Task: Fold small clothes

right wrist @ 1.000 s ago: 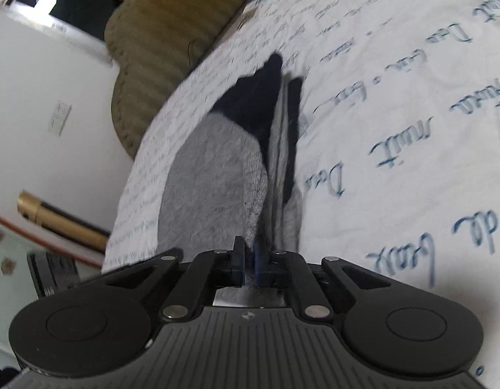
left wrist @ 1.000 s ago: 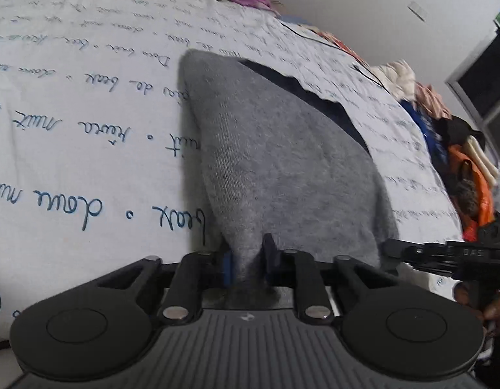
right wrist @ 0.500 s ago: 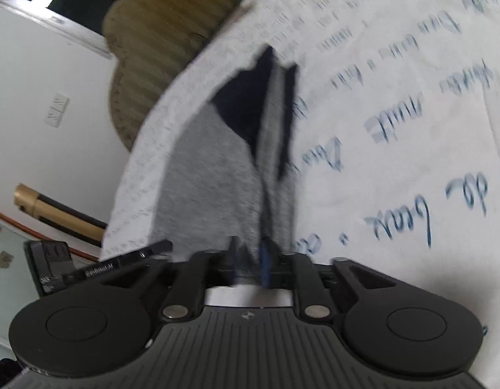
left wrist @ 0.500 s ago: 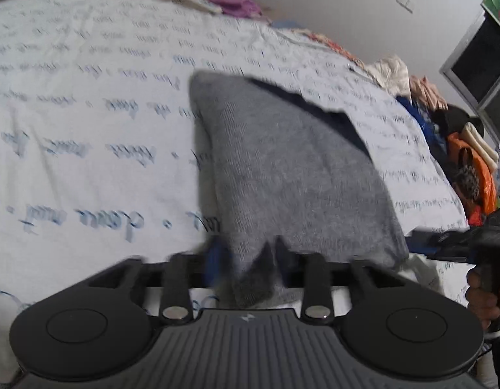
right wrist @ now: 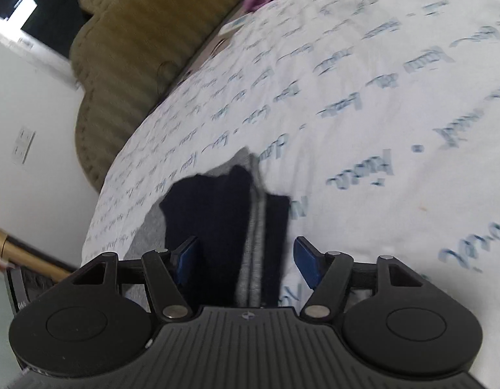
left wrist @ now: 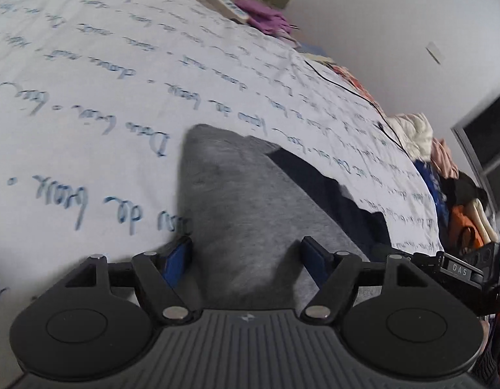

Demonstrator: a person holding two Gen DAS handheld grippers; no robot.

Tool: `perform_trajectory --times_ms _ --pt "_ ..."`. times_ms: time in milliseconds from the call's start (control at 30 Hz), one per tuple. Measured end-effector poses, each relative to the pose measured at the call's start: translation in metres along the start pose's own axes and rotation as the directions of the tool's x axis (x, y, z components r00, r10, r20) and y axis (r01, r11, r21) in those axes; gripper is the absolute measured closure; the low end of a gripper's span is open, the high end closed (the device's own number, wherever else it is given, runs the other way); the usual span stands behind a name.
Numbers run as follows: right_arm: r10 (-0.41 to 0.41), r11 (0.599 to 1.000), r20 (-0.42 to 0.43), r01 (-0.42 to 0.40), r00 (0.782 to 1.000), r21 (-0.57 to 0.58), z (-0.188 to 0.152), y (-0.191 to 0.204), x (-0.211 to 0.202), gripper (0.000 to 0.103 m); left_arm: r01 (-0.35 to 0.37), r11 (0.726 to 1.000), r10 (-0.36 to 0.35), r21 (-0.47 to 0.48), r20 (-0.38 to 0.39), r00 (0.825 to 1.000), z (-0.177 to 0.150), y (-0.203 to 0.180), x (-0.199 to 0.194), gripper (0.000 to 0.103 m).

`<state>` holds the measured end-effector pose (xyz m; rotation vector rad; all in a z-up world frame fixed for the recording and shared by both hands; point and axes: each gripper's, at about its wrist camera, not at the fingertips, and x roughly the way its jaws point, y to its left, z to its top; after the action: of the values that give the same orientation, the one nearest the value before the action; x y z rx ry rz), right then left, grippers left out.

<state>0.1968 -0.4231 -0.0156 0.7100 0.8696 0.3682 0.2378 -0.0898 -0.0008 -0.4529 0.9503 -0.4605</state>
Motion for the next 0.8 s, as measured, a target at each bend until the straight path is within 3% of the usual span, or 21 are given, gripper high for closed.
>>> perform_trajectory --times_ms 33,67,100,167,300,433,533,600,700,800 --pt "0.023 1.0 -0.005 -0.023 1.0 -0.007 -0.002 0.0 0.003 0.044 -0.004 1.0 0.004 0.012 0.007 1.0 -0.002 -0.001 0.001 0.038" --pt "0.042 0.999 -0.013 -0.042 0.999 -0.012 -0.004 0.0 0.005 0.051 -0.016 1.0 0.015 0.023 0.013 1.0 -0.001 -0.002 0.003 0.068" --pt "0.049 0.999 -0.02 -0.049 0.999 -0.011 -0.007 -0.001 0.007 0.068 -0.011 1.0 0.011 0.026 0.011 1.0 -0.001 -0.001 0.005 0.073" --pt "0.079 0.997 -0.034 -0.079 0.996 0.01 -0.009 0.0 0.009 0.076 -0.023 0.999 0.022 0.032 0.026 0.999 -0.001 -0.002 0.001 0.076" --pt "0.063 0.995 -0.004 -0.063 0.998 -0.081 -0.012 0.029 0.002 0.078 -0.046 0.996 0.042 0.082 0.06 0.997 -0.002 -0.007 -0.021 0.079" --pt "0.157 0.984 0.006 -0.156 0.988 -0.092 -0.009 0.06 -0.003 0.078 -0.024 0.998 0.019 0.056 0.097 0.995 0.011 0.007 -0.062 0.079" --pt "0.22 0.97 -0.011 -0.22 0.975 -0.099 -0.008 0.085 0.013 0.078 -0.086 0.995 0.078 0.055 0.129 0.989 0.027 0.025 -0.08 0.079" --pt "0.244 0.966 -0.027 -0.246 0.969 -0.08 -0.003 0.096 0.032 0.078 -0.119 0.993 0.117 0.013 0.109 0.987 0.04 0.045 -0.078 0.079" --pt "0.209 0.977 -0.061 -0.211 0.976 -0.032 0.005 0.095 0.075 0.077 -0.166 0.986 0.167 -0.029 0.076 0.983 0.049 0.072 -0.061 0.077" --pt "0.127 0.991 -0.063 -0.125 0.99 0.044 0.005 0.076 0.099 0.063 -0.136 0.988 0.142 -0.07 0.081 0.987 0.037 0.08 -0.061 0.068"
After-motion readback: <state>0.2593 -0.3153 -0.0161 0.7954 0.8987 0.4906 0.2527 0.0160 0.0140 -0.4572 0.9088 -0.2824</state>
